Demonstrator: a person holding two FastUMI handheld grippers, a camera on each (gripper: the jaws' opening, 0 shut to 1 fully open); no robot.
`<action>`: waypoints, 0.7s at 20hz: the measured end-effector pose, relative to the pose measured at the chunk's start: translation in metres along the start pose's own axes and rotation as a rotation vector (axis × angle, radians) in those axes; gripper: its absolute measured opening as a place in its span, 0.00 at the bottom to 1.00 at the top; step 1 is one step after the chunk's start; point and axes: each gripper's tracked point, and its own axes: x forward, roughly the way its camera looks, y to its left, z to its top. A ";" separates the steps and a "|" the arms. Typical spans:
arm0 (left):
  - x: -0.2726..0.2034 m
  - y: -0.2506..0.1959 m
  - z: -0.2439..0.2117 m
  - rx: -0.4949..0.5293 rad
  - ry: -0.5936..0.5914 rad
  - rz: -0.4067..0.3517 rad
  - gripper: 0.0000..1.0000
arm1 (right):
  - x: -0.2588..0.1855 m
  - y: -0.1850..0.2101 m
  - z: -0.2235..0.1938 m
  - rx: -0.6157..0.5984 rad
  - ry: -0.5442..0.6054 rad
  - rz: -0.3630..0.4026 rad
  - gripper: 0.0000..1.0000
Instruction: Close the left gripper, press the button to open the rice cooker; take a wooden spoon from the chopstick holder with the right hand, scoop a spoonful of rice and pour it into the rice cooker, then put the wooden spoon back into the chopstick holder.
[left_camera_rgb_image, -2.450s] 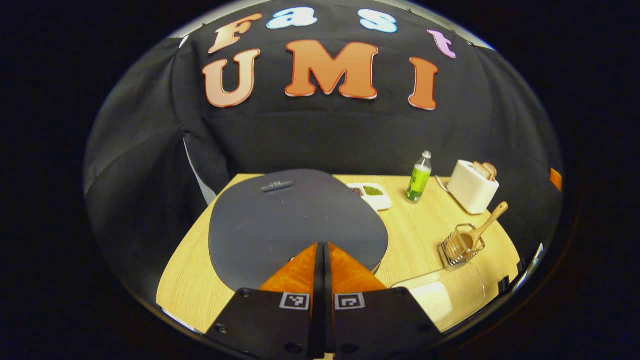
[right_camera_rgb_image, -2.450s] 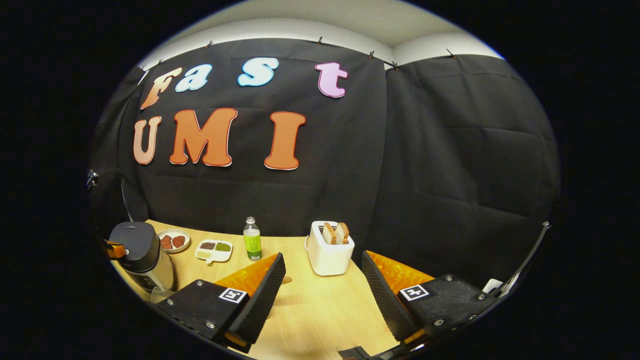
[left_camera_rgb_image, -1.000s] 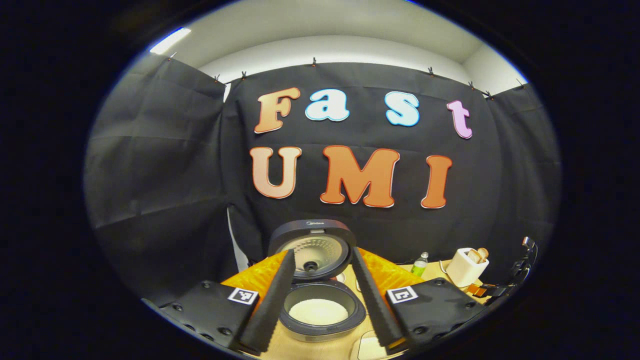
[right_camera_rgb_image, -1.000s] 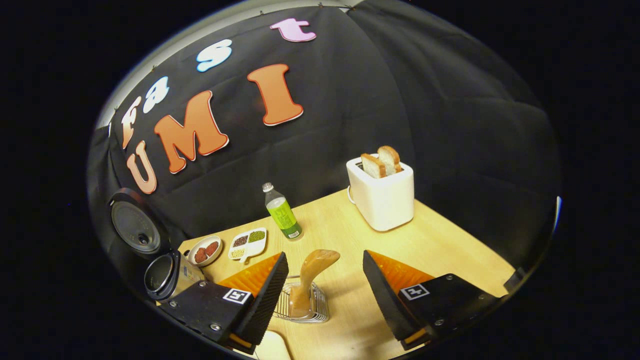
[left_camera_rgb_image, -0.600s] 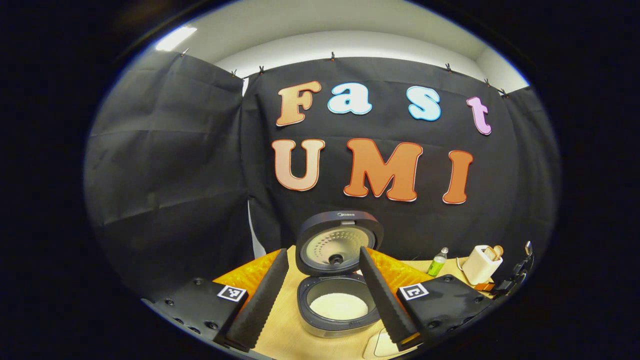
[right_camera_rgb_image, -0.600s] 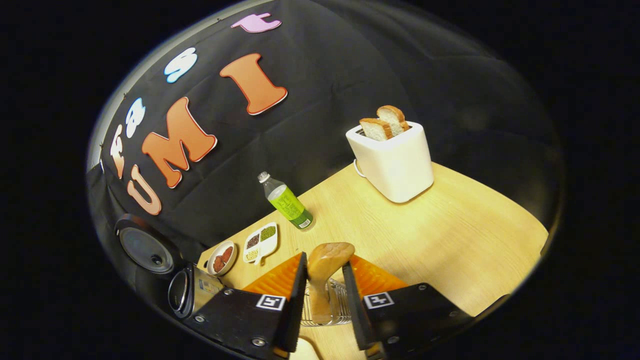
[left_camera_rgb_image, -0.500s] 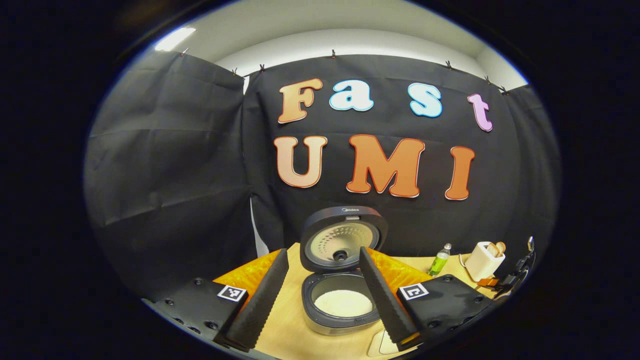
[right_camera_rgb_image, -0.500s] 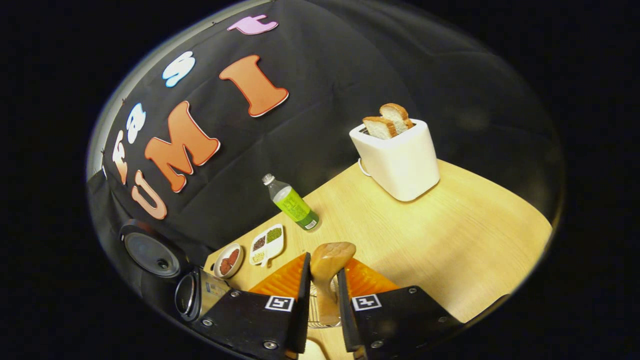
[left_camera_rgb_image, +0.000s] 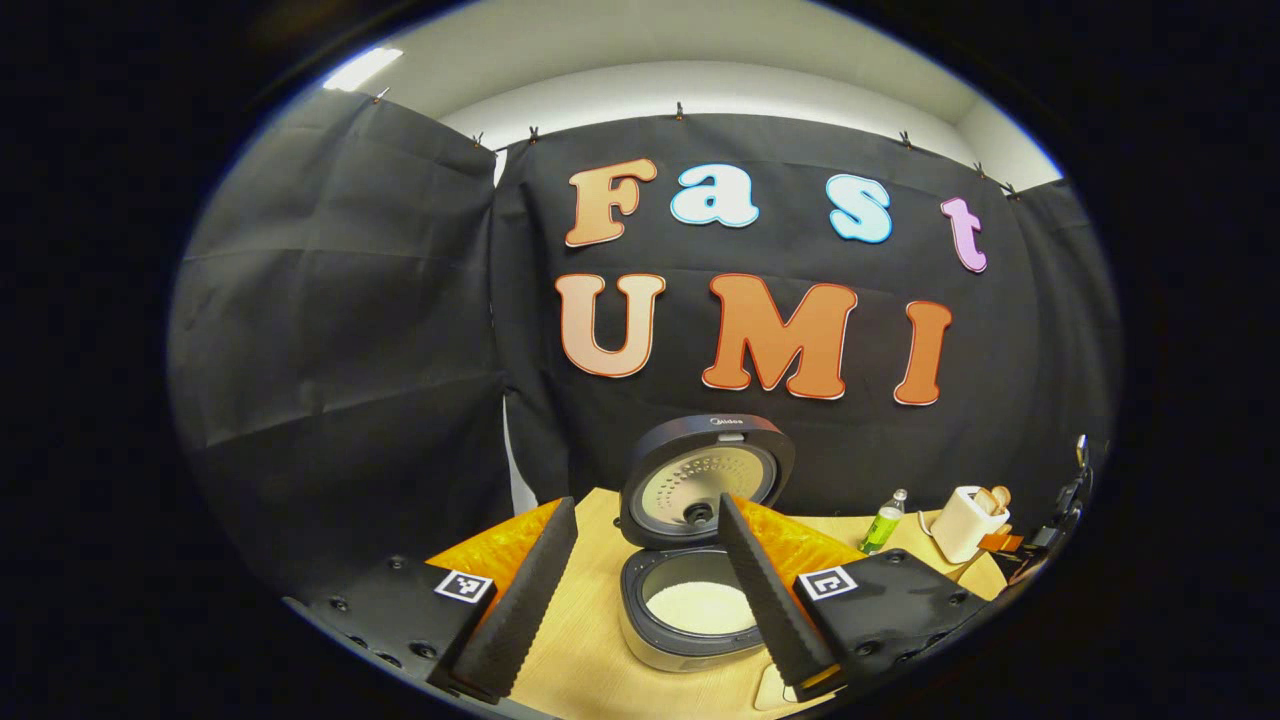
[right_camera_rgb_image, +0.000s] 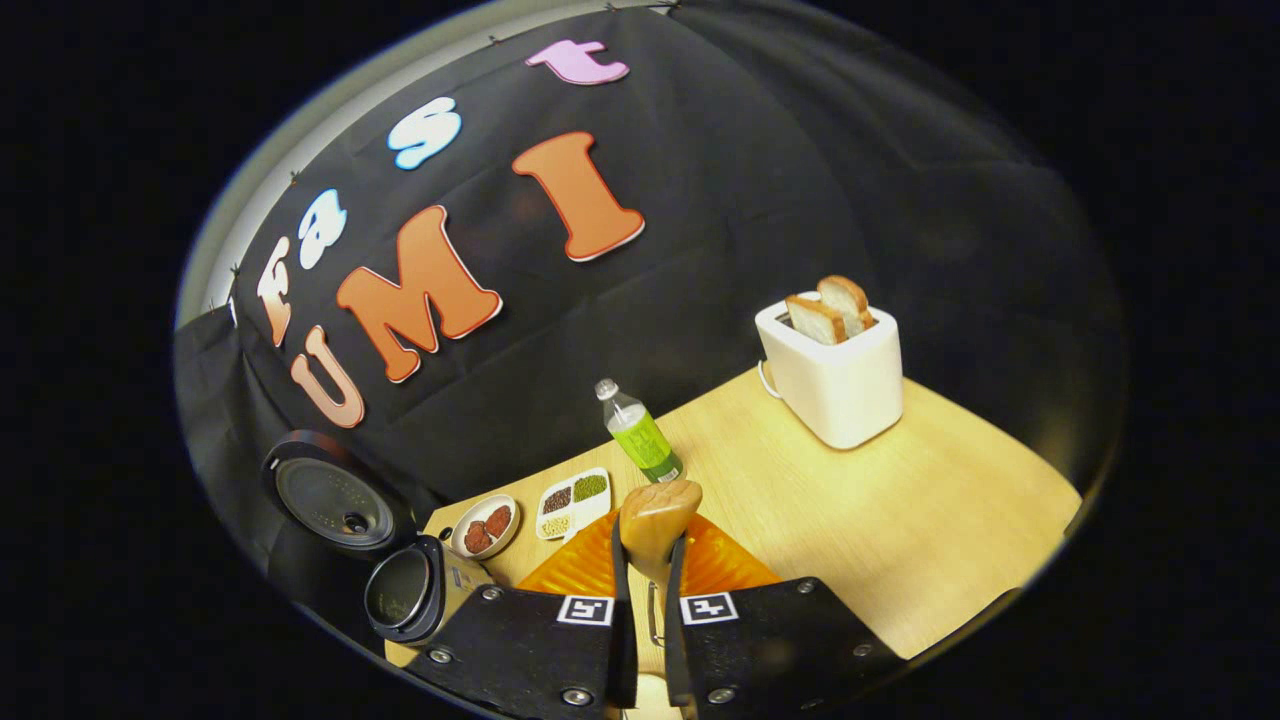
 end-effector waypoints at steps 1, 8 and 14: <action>0.001 0.003 0.002 0.000 -0.003 -0.010 0.92 | -0.012 0.010 0.008 -0.029 -0.020 0.005 0.10; 0.015 0.026 0.000 0.013 -0.006 -0.080 0.92 | -0.096 0.097 0.003 -0.193 -0.112 0.080 0.10; 0.025 0.047 -0.006 0.022 0.013 -0.135 0.93 | -0.110 0.126 -0.081 -0.315 -0.036 0.061 0.05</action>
